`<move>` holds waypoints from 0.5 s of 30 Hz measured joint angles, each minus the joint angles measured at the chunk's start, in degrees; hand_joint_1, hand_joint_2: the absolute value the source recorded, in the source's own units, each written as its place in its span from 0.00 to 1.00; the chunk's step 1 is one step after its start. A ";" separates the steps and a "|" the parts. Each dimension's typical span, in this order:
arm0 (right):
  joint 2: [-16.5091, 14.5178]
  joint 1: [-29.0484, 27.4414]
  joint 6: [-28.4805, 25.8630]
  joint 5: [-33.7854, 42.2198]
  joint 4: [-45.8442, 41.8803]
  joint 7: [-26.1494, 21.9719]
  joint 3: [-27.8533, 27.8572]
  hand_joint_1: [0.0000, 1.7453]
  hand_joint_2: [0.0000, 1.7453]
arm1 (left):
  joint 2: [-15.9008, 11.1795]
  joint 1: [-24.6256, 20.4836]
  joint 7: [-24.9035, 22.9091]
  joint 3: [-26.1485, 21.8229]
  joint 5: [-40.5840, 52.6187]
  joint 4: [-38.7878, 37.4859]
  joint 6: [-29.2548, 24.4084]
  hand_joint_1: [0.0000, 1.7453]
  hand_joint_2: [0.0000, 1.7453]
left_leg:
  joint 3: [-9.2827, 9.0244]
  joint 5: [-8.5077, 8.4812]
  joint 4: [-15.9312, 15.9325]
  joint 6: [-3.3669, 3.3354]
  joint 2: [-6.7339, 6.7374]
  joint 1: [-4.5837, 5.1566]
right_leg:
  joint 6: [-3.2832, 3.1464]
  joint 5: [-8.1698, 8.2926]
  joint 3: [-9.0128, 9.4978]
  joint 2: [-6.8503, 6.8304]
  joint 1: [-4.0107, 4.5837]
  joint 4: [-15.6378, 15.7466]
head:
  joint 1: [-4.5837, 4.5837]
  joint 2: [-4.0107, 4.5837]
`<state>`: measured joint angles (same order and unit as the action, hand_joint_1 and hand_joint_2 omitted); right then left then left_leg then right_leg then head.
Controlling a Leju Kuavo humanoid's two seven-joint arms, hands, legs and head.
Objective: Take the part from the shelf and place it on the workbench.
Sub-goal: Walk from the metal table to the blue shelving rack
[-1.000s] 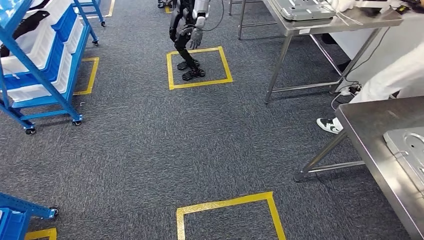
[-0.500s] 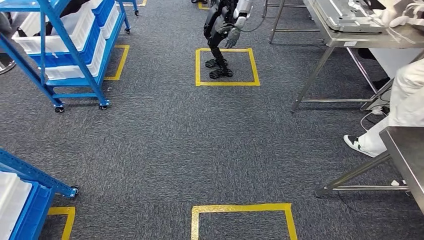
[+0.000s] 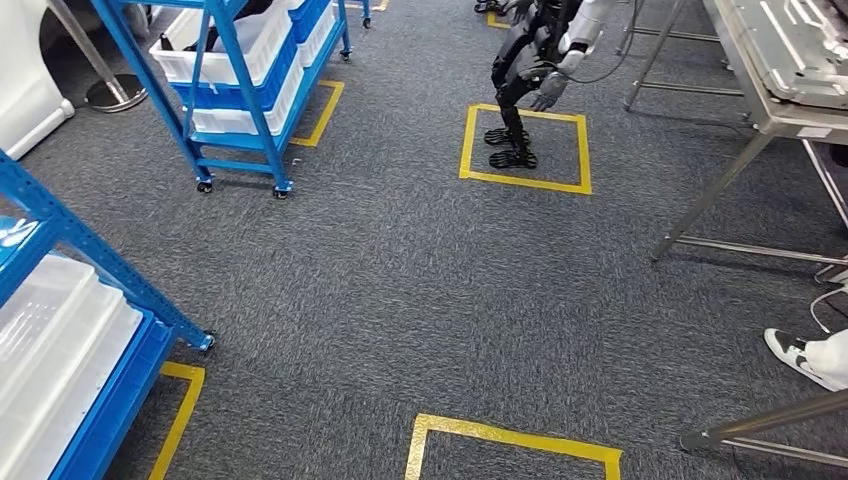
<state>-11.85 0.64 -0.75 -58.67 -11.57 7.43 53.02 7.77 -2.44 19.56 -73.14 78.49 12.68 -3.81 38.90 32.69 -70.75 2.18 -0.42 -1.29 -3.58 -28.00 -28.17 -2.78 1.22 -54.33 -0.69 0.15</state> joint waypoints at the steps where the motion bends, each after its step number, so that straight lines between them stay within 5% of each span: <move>1: -0.11 0.13 -0.13 -0.04 0.01 -0.08 0.00 0.00 0.00 | -0.17 0.06 0.08 -0.08 -0.03 0.00 0.04 0.00 0.00 | -1.48 -1.80 2.78 0.60 0.50 -0.33 | 0.50 -0.50 -0.07 -0.73 -0.40 -0.63 | 0.01 0.00; 3: -0.24 0.36 -0.36 -0.16 0.01 -0.19 0.00 0.00 0.00 | -0.36 0.02 0.25 -0.19 -0.10 -0.01 0.13 0.00 0.00 | -5.00 -4.63 9.45 1.42 2.20 -0.57 | 1.66 -1.70 -0.25 -2.03 -1.00 -2.22 | 0.05 0.00; 4: -0.27 0.46 -0.43 -0.21 0.01 -0.21 0.00 0.00 0.00 | -0.47 -0.08 0.31 -0.22 -0.13 -0.01 0.17 0.00 0.00 | -6.08 -5.24 11.42 1.16 2.83 -0.46 | 2.18 -2.26 -0.34 -2.48 -1.15 -2.95 | 0.08 0.00; 8: -0.49 1.27 -0.45 -0.43 0.03 -0.23 0.00 0.00 0.00 | -1.01 -0.11 0.33 -0.37 -0.17 0.00 0.31 0.00 0.00 | -6.04 -5.25 11.80 -1.78 1.99 0.08 | 3.34 -3.21 -0.17 -3.29 -1.23 -3.94 | 0.05 0.00; 10: -0.52 1.36 -0.45 -0.52 0.06 -0.22 0.00 0.00 0.00 | -1.11 -0.21 0.33 -0.55 -0.17 0.00 0.31 0.00 0.00 | -5.88 -5.59 12.03 -2.63 1.05 0.01 | 3.78 -5.33 -1.09 -1.02 -1.62 -6.38 | 0.04 0.00; 13: -0.52 1.19 -0.45 -0.60 0.18 -0.21 0.00 0.00 0.00 | -1.21 -0.39 0.33 -0.90 -0.17 0.00 0.31 0.00 0.00 | -5.41 -5.92 12.10 -3.28 -0.64 0.29 | 3.87 -10.92 -6.14 2.26 -1.82 -16.98 | -0.01 0.00; 15: -0.52 1.15 -0.44 -0.64 0.27 -0.21 0.00 0.00 0.00 | -1.25 -0.40 0.33 -1.09 -0.17 0.00 0.31 0.00 0.00 | -5.27 -6.05 12.09 -3.43 -2.12 0.60 | 3.43 -10.84 -7.95 2.60 -1.73 -20.14 | 0.00 0.00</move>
<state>-12.37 1.79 -1.19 -59.31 -11.29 7.21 53.02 6.52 -2.84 19.88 -74.23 78.31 12.68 -3.50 33.63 26.63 -58.66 -1.26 -2.54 -0.68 -0.15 -38.84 -36.13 -0.18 -0.51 -74.47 -0.69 0.15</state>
